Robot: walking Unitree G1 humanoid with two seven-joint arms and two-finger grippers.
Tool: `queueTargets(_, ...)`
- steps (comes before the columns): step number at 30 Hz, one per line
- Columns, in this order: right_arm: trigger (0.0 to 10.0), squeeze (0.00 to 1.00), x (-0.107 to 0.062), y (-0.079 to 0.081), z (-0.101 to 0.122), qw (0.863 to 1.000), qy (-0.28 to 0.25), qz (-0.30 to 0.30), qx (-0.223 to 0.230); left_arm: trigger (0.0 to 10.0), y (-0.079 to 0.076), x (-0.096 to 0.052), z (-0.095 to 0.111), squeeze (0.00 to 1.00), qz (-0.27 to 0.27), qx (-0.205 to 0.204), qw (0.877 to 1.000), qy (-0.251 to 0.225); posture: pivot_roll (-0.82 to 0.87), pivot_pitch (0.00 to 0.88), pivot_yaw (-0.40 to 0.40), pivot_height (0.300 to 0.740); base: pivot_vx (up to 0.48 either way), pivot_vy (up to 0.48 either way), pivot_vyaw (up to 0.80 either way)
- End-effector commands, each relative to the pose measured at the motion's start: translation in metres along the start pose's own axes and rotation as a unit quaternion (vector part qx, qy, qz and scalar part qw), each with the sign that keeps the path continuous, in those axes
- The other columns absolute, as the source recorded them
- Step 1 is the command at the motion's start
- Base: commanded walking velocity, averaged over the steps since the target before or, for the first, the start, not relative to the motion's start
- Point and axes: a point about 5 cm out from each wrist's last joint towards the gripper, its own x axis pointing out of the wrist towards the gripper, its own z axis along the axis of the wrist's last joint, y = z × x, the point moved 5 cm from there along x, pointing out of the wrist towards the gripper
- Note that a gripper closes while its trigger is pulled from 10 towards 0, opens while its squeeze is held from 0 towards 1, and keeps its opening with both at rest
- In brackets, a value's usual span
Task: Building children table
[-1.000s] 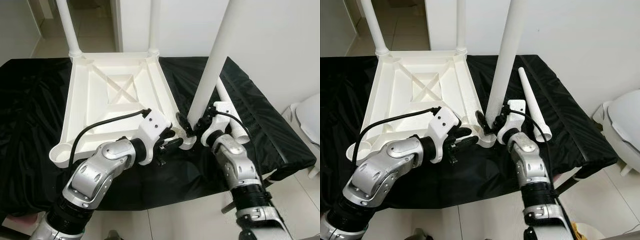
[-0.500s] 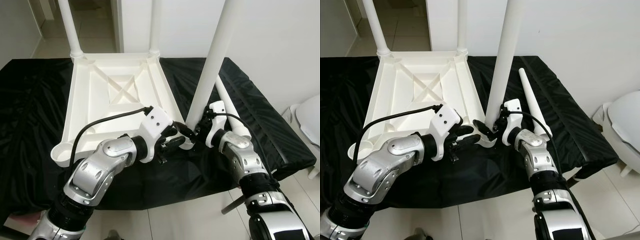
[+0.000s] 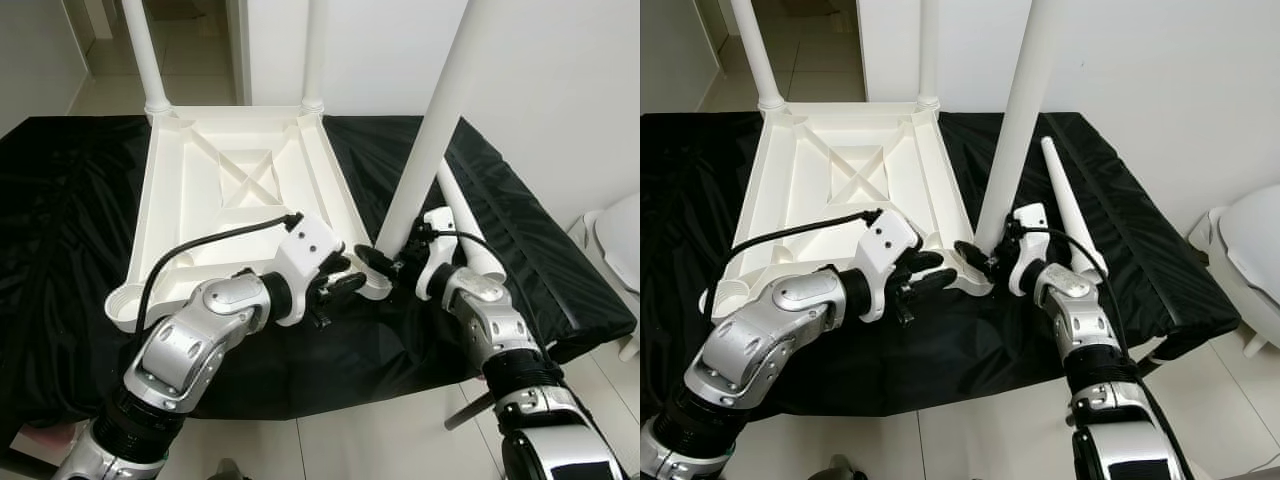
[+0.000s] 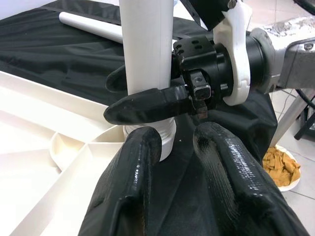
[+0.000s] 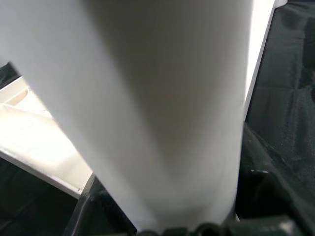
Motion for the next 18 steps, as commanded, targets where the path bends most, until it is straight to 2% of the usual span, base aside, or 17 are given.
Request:
queueTargets(1, 0.0, 0.0, -0.004, -0.007, 0.002, 1.0, -0.01, -0.025, 0.014, 10.0, -0.007, 0.001, -0.002, 0.0, -0.023, 0.0, 1.0, 0.005, -0.04, 0.028, -0.038, 0.74, 0.0, 0.0, 0.0)
queueTargets(4, 0.0, 0.0, -0.004, -0.007, 0.005, 0.998, -0.02, -0.048, 0.024, 10.0, -0.007, 0.002, -0.002, 0.0, -0.024, 0.0, 1.0, 0.005, -0.05, 0.027, -0.039, 0.74, 0.0, 0.0, 0.0)
queueTargets(5, 0.0, 0.0, -0.004, -0.008, 0.007, 0.996, -0.028, -0.075, 0.036, 10.0, -0.007, 0.002, -0.002, 0.0, -0.024, 0.0, 1.0, 0.005, -0.05, 0.027, -0.041, 0.74, 0.0, 0.0, 0.0)
queueTargets(6, 0.0, 0.0, -0.004, -0.008, 0.007, 0.996, -0.028, -0.075, 0.036, 10.0, -0.007, 0.002, -0.002, 0.0, -0.024, 0.0, 1.0, 0.005, -0.05, 0.027, -0.041, 0.74, 0.0, 0.0, 0.0)
queueTargets(7, 0.0, 0.0, -0.004, -0.01, 0.009, 0.992, -0.034, -0.109, 0.055, 10.0, -0.007, 0.002, -0.002, 0.0, -0.024, 0.0, 1.0, 0.004, -0.05, 0.026, -0.04, 0.74, 0.0, 0.0, 0.0)
queueTargets(8, 0.0, 0.0, -0.004, -0.01, 0.009, 0.992, -0.034, -0.109, 0.055, 10.0, -0.007, 0.002, -0.002, 0.0, -0.024, 0.0, 1.0, 0.004, -0.05, 0.026, -0.04, 0.74, 0.0, 0.0, 0.0)
queueTargets(10, 0.0, 0.0, -0.007, -0.012, 0.012, 0.979, -0.048, -0.179, 0.081, 10.0, -0.007, 0.002, -0.001, 0.0, -0.025, 0.0, 1.0, 0.004, -0.05, 0.025, -0.033, 0.74, 0.0, 0.0, 0.0)
queueTargets(13, 0.0, 0.0, -0.007, -0.012, 0.012, 0.979, -0.048, -0.179, 0.081, 10.0, -0.007, 0.002, -0.001, 0.0, -0.025, 0.0, 1.0, 0.004, -0.05, 0.025, -0.033, 0.74, 0.0, 0.0, 0.0)
queueTargets(15, 0.0, 0.0, -0.01, -0.009, 0.009, 0.964, -0.043, -0.249, 0.075, 10.0, -0.007, 0.003, -0.002, 0.0, -0.026, 0.0, 1.0, 0.005, -0.05, 0.02, -0.032, 0.74, 0.0, 0.0, 0.0)
queueTargets(16, 0.0, 0.0, -0.01, -0.009, 0.009, 0.964, -0.043, -0.249, 0.075, 10.0, -0.007, 0.003, -0.002, 0.0, -0.026, 0.0, 1.0, 0.005, -0.05, 0.02, -0.032, 0.74, 0.0, 0.0, 0.0)
queueTargets(17, 0.0, 0.0, -0.012, -0.005, 0.01, 0.956, -0.047, -0.28, 0.072, 10.0, -0.006, 0.003, -0.002, 0.0, -0.025, 0.0, 1.0, 0.005, -0.05, 0.02, -0.032, 0.74, 0.0, 0.0, 0.0)
queueTargets(18, 0.0, 0.0, -0.012, -0.005, 0.01, 0.956, -0.047, -0.28, 0.072, 10.0, -0.006, 0.003, -0.002, 0.0, -0.025, 0.0, 1.0, 0.005, -0.05, 0.02, -0.032, 0.74, 0.0, 0.0, 0.0)
